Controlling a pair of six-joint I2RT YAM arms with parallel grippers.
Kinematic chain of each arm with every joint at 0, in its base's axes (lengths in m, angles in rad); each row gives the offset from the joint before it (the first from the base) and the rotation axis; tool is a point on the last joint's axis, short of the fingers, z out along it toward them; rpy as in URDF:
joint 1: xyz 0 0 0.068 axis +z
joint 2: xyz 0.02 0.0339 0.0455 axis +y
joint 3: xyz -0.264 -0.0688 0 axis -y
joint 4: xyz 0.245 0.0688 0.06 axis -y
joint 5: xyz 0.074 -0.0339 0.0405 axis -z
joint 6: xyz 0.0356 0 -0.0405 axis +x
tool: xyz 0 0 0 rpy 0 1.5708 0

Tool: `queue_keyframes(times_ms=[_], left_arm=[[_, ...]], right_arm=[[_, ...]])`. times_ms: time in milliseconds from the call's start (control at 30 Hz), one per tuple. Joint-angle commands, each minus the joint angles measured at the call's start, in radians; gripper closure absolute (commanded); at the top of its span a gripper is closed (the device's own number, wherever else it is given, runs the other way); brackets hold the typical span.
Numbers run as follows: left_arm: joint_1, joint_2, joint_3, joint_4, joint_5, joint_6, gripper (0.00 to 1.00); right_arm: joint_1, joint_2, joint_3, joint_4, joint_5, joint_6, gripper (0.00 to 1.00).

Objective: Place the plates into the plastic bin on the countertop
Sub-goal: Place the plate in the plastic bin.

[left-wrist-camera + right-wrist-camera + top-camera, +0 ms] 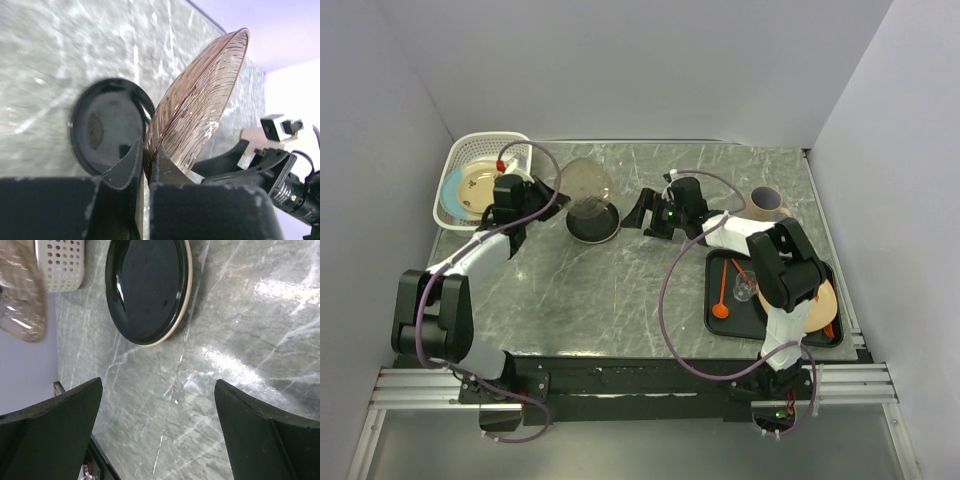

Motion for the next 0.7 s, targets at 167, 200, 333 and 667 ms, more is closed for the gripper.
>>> queue_keyframes(times_ms=[167,200,333,667], left_arm=[[0.182,-0.166,0.014,-0.111,0.020,0.044,0.99],[0.199,-0.175,0.013,-0.120,0.023,0.046,0.99],[0.290,-0.194,0.016,-0.145,0.037,0.036,0.99],[0.393,-0.169,0.014,-0.122,0.083,-0.007,0.99]], right_arm=[[0.030,0.054,0.107,-0.018,-0.037,-0.004,0.00],[0.033,0.059,0.109,-0.018,-0.039,-0.004,0.00],[0.041,0.067,0.112,-0.021,-0.045,-0.006,0.00],[0.041,0.051,0.107,-0.038,-0.042,-0.018,0.00]])
